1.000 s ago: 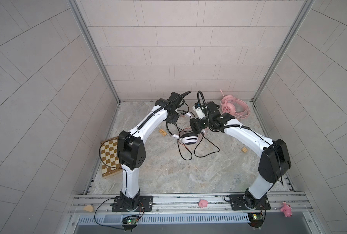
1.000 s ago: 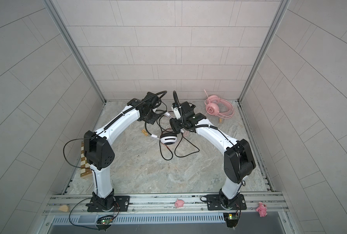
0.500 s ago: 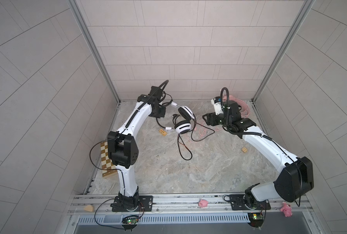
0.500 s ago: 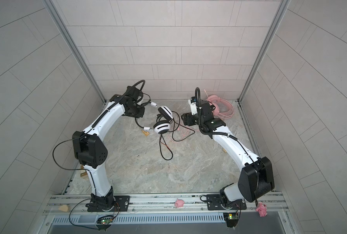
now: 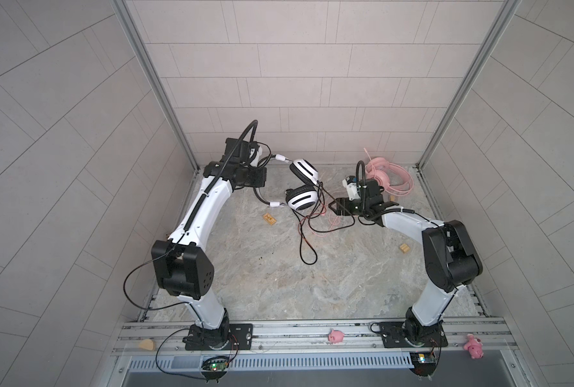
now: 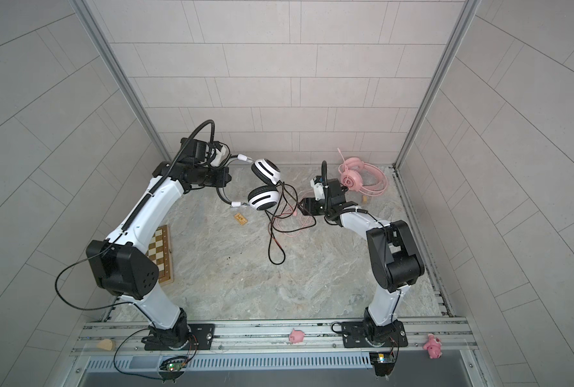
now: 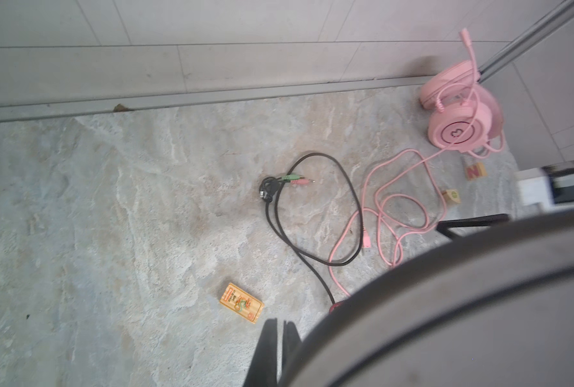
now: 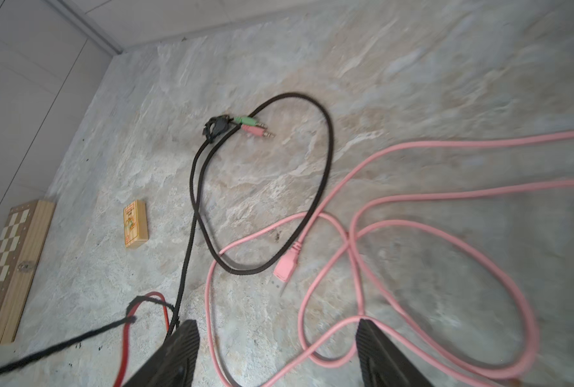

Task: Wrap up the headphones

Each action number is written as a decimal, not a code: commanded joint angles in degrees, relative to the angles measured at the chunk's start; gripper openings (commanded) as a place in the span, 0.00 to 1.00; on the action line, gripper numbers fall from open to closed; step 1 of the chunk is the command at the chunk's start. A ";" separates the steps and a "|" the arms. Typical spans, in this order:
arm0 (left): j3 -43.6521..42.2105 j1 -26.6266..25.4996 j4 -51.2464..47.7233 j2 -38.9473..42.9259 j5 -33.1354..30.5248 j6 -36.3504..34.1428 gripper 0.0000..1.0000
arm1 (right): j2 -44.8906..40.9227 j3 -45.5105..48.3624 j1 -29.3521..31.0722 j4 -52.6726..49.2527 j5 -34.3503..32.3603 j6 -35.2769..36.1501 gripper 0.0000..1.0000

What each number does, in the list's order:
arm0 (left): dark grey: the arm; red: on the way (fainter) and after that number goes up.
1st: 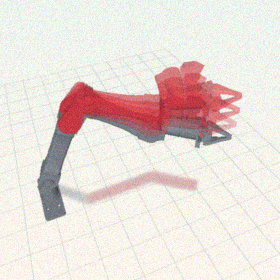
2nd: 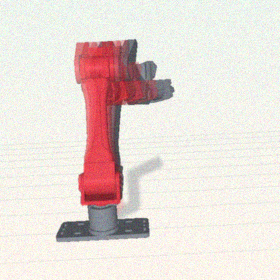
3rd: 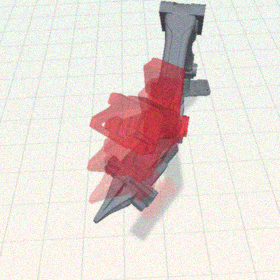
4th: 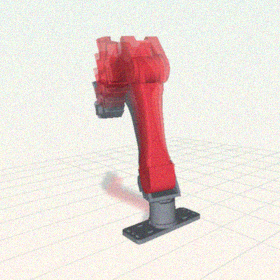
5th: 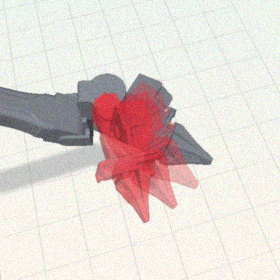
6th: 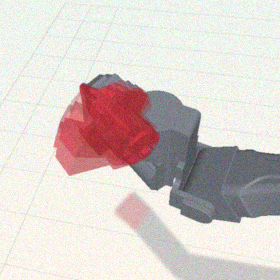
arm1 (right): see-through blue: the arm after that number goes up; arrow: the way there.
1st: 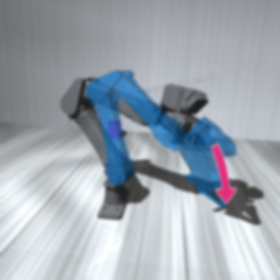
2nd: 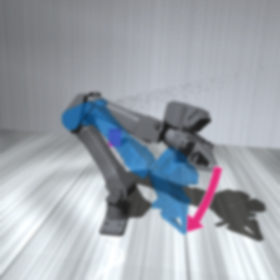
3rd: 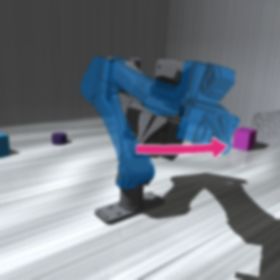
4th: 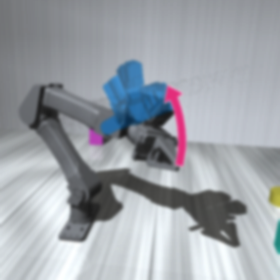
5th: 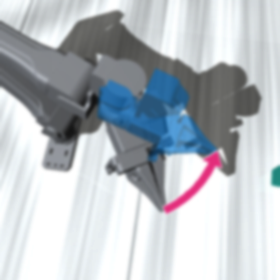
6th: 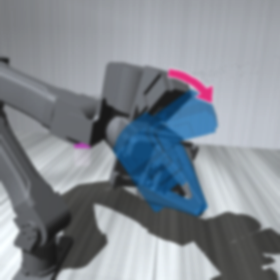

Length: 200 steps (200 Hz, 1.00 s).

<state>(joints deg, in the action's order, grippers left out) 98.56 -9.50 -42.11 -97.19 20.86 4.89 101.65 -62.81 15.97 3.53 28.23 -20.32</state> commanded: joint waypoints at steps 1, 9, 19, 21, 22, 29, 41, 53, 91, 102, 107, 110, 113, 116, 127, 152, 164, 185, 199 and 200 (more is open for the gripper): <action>-0.16 0.18 3.26 1.68 5.12 0.09 0.00 | -0.05 0.59 2.10 11.28 7.73 -1.15 0.75; 0.27 0.14 2.68 1.33 4.84 0.02 0.00 | -0.07 1.19 2.39 13.69 10.07 -1.42 0.76; 0.56 0.20 2.30 1.04 4.79 0.03 0.00 | -0.50 2.23 2.62 16.73 11.92 -1.84 0.76; 0.53 0.27 2.25 1.04 4.80 -0.03 0.00 | -0.62 2.44 2.72 17.22 12.31 -1.88 0.76; 0.51 0.32 2.27 1.04 4.80 0.00 0.00 | -0.68 2.52 2.69 17.44 12.47 -1.86 0.76; 0.58 0.34 2.29 1.12 4.85 0.00 0.00 | -0.97 3.10 2.68 18.49 13.24 -1.57 0.77; 0.48 0.44 2.39 1.17 4.43 0.12 0.00 | -1.34 3.30 2.67 18.10 14.43 -0.17 0.76; 0.43 0.54 2.21 1.30 3.63 0.14 0.00 | -1.72 3.09 2.67 15.63 14.91 2.35 0.76; 0.33 1.53 2.63 1.28 4.25 0.98 0.00 | -4.70 4.95 1.12 10.55 13.11 8.12 0.76; 0.28 1.59 2.73 1.21 4.63 1.04 0.00 | -6.18 6.56 0.34 12.62 13.41 7.40 0.76; 0.25 1.58 2.74 1.17 4.71 0.97 0.00 | -6.83 7.39 0.03 13.52 13.35 7.19 0.76; 0.30 1.51 2.66 1.13 4.64 0.93 0.00 | -7.29 7.81 -0.14 14.05 13.21 7.03 0.76; 0.29 1.58 2.65 1.12 4.56 0.95 0.00 | -7.72 8.34 -0.27 14.70 13.05 6.84 0.76; 0.28 1.54 2.64 1.12 4.38 0.92 0.00 | -8.14 8.76 -0.36 15.44 12.93 6.58 0.76; 0.22 1.56 2.65 1.27 3.90 0.70 0.00 | -9.29 10.19 -0.48 18.51 13.30 5.34 0.76; -0.05 1.58 2.65 1.43 3.00 0.62 0.00 | -10.15 10.74 0.23 23.52 16.80 1.97 0.75; 0.04 1.56 2.64 1.17 3.37 0.77 0.00 | -10.50 10.73 0.83 25.14 17.80 0.99 0.75; 0.09 1.43 2.67 0.86 4.00 1.10 0.00 | -10.93 10.54 1.84 26.97 18.53 -0.07 0.75; -0.12 1.39 2.97 0.81 4.18 1.17 0.00 | -11.36 10.34 2.38 27.41 18.29 -0.34 0.75; -0.12 1.35 2.98 0.84 4.18 1.13 0.00 | -11.37 10.29 2.43 27.41 18.28 -0.34 0.75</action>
<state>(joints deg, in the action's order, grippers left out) 98.32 -8.10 -41.74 -97.19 22.50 4.25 92.53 -52.14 17.50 26.83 44.71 -19.16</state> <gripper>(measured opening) 0.064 0.749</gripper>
